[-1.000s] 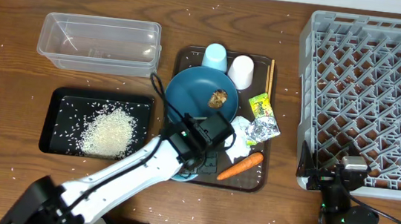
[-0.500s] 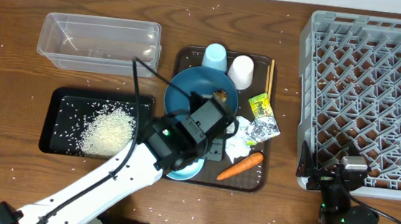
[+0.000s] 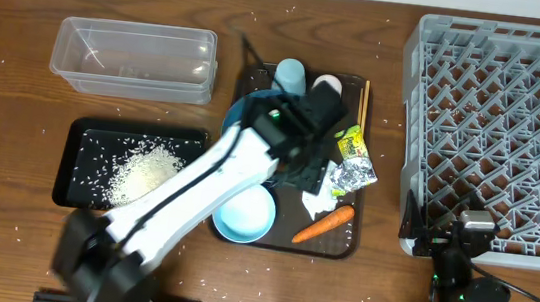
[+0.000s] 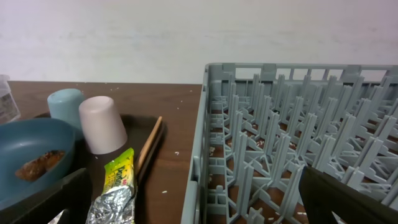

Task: Sort waste into correct bins and load items into the dishwasher rack
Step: 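Grasp the rim of the blue plate with the left gripper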

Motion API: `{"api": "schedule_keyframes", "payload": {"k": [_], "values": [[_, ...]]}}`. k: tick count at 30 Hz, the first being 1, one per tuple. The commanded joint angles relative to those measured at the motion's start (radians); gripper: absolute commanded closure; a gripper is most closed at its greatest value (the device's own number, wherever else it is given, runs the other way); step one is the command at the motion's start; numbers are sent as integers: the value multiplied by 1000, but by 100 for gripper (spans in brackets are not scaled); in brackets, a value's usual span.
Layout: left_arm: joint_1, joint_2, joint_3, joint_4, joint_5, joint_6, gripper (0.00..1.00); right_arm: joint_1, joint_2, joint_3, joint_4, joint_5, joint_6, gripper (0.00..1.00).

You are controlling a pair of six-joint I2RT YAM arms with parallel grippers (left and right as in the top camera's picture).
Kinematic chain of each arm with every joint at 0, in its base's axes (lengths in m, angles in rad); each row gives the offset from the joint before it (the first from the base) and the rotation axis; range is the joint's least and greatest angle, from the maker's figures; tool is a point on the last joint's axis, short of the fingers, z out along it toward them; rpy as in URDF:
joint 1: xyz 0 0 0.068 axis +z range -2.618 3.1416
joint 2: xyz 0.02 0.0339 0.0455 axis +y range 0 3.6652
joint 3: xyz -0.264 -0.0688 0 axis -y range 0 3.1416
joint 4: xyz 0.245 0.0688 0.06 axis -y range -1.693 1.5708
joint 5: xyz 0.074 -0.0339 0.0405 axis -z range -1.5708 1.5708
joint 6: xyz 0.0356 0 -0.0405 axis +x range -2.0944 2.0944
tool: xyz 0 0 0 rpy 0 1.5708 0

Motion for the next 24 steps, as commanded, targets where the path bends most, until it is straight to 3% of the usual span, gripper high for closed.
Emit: {"api": "schedule_keyframes", "payload": {"k": [1, 6, 8, 16, 21, 24], "values": [[3, 69, 20, 53, -53, 48, 25, -12, -5, -1, -4, 2, 3, 1], [3, 134, 20, 154, -77, 48, 25, -12, -5, -1, -4, 2, 3, 1], [3, 150, 19, 184, -77, 48, 17, -12, -5, -1, -4, 2, 3, 1], [3, 224, 19, 243, -80, 48, 17, -12, -5, -1, -4, 2, 3, 1], [4, 285, 19, 243, -126, 48, 35, -12, -5, -1, -5, 2, 3, 1], [4, 305, 19, 242, -130, 48, 36, -12, -5, -1, -4, 2, 3, 1]]}}
